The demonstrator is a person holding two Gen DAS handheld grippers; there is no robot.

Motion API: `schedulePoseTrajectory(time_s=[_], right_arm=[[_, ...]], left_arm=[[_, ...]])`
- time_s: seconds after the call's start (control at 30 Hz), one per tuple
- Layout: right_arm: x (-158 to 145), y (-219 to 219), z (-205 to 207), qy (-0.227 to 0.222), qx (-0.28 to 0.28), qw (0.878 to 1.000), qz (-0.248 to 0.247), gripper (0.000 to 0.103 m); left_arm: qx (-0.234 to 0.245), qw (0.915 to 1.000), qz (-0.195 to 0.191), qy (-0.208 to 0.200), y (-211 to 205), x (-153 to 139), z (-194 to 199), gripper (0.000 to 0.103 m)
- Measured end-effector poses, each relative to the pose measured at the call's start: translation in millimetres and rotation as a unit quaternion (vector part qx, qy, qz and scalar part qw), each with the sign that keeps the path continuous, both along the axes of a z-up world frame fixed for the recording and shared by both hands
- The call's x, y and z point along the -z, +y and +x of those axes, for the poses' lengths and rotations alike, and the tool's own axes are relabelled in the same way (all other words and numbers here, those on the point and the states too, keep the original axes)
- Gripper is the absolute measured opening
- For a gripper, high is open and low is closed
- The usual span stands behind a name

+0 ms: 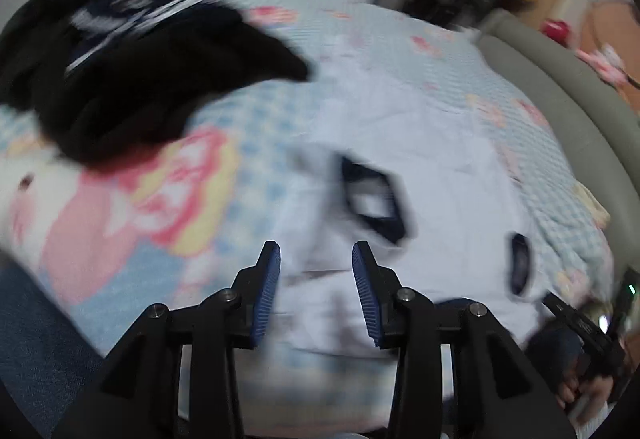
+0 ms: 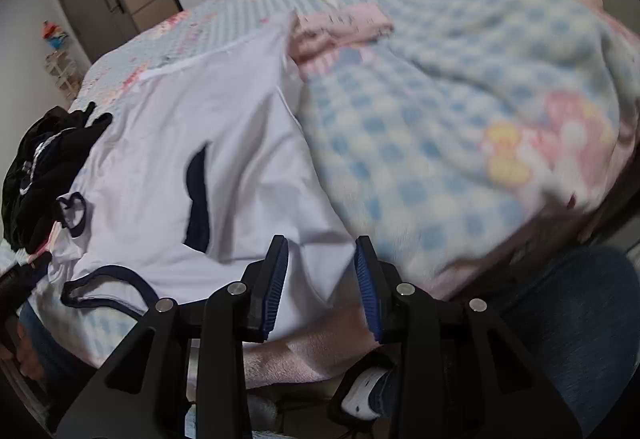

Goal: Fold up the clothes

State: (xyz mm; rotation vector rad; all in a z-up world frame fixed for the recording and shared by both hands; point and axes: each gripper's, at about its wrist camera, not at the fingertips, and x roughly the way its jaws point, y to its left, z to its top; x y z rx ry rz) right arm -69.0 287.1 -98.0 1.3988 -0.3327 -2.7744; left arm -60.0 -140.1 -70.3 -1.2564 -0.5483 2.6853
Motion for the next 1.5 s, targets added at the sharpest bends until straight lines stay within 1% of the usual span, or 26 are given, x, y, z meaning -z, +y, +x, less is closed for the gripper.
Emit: schedulePoseTrajectory(time_s=[0.03, 0.07, 0.1, 0.17, 0.23, 0.27, 0.33, 0.4, 0.47, 0.53, 0.57, 0.6, 0.63, 0.7, 0.73, 0.9, 1.0, 1.07, 1.1, 1.13, 1.2, 1.27, 1.3, 1.37, 1.47, 1.5], right_arm=[[-1.4, 3.3, 1.0, 0.001, 0.002, 1.000, -0.010, 0.042], [-2.8, 6.5, 2.0, 0.002, 0.004, 1.000, -0.021, 0.044], [-4.2, 9.8, 3.0, 0.004, 0.006, 0.999, -0.031, 0.044], [-5.5, 15.7, 3.7, 0.004, 0.012, 0.999, -0.046, 0.044], [-3.5, 19.8, 1.3, 0.002, 0.025, 0.999, -0.045, 0.044], [-2.9, 22.3, 3.3, -0.001, 0.032, 0.999, -0.044, 0.044], [0.7, 27.8, 7.0, -0.010, 0.049, 0.998, -0.044, 0.047], [2.9, 31.8, 7.5, -0.013, 0.053, 0.997, -0.048, 0.049], [4.7, 35.6, 7.5, -0.015, 0.054, 0.997, -0.053, 0.049], [6.4, 39.3, 7.5, -0.017, 0.055, 0.997, -0.059, 0.050], [7.3, 41.1, 7.5, -0.018, 0.055, 0.996, -0.062, 0.052], [8.2, 43.0, 7.5, -0.019, 0.056, 0.996, -0.064, 0.052], [9.1, 44.8, 7.5, -0.020, 0.056, 0.996, -0.067, 0.052], [10.8, 48.5, 7.6, -0.021, 0.057, 0.996, -0.073, 0.052], [11.3, 49.5, 6.2, -0.022, 0.056, 0.995, -0.075, 0.052], [7.8, 44.2, -11.8, -0.010, 0.035, 0.996, -0.082, 0.053], [11.3, 34.5, -20.9, -0.006, 0.016, 0.996, -0.085, 0.054], [15.9, 28.4, -22.1, -0.010, 0.005, 0.996, -0.085, 0.054], [17.2, 27.1, -21.8, -0.011, 0.004, 0.996, -0.086, 0.054], [17.7, 27.0, -21.1, -0.011, 0.004, 0.996, -0.089, 0.054], [18.6, 26.9, -19.8, -0.011, 0.006, 0.996, -0.094, 0.054], [16.2, 30.3, -17.9, -0.001, 0.012, 0.995, -0.101, 0.054], [15.1, 31.8, -17.0, 0.003, 0.016, 0.995, -0.102, 0.054], [14.2, 33.9, -15.8, 0.008, 0.021, 0.994, -0.105, 0.055], [16.2, 34.1, -16.8, 0.003, 0.022, 0.994, -0.108, 0.055], [15.5, 34.2, -18.0, 0.005, 0.023, 0.994, -0.106, 0.055]], left_arm=[[0.035, 0.9993, 0.009, -0.003, 14.2, -4.6, -6.3, 0.041], [0.067, 0.9976, 0.017, -0.008, 30.0, -6.6, -12.8, 0.046], [0.095, 0.9951, 0.023, -0.017, 48.8, -2.8, -19.4, 0.047], [0.149, 0.9876, 0.035, -0.034, 86.5, 4.7, -32.8, 0.047], [0.203, 0.9767, 0.046, -0.052, 124.2, 12.3, -46.1, 0.047], [0.230, 0.9700, 0.052, -0.060, 143.0, 16.0, -52.8, 0.047], [0.277, 0.9556, 0.062, -0.077, 178.3, 23.5, -64.8, 0.051], [0.294, 0.9490, 0.066, -0.091, 198.5, 29.3, -69.1, 0.058], [0.293, 0.9506, 0.058, -0.086, 206.0, 28.7, -69.8, 0.059], [0.291, 0.9520, 0.050, -0.081, 213.6, 28.1, -70.5, 0.055], [0.290, 0.9527, 0.045, -0.078, 217.4, 27.8, -70.8, 0.038], [0.289, 0.9534, 0.041, -0.076, 221.1, 27.5, -71.1, 0.015], [0.289, 0.9540, 0.037, -0.073, 224.9, 27.1, -71.5, 0.011], [0.287, 0.9552, 0.028, -0.068, 232.5, 26.5, -72.2, 0.007], [0.284, 0.9563, 0.024, -0.064, 233.7, 24.7, -73.0, 0.007], [0.255, 0.9664, -0.007, -0.036, 212.9, 3.1, -83.3, 0.006], [0.237, 0.9697, -0.025, -0.057, 203.7, 14.0, -93.8, 0.007], [0.237, 0.9680, -0.014, -0.082, 198.6, 23.8, -98.1, 0.009], [0.234, 0.9680, -0.010, -0.089, 195.8, 26.4, -99.2, 0.014], [0.227, 0.9703, -0.007, -0.082, 192.7, 24.4, -98.1, 0.016], [0.211, 0.9758, -0.002, -0.057, 185.3, 16.2, -93.6, 0.031], [0.195, 0.9805, 0.001, -0.022, 180.1, 4.8, -86.3, 0.033], [0.193, 0.9812, -0.002, -0.007, 180.4, -0.5, -82.5, 0.033], [0.200, 0.9796, -0.009, 0.015, 186.1, -7.2, -78.5, 0.033], [0.223, 0.9745, -0.016, 0.018, 200.3, -7.1, -76.0, 0.032], [0.229, 0.9732, -0.017, 0.013, 203.9, -4.3, -76.6, 0.033]])
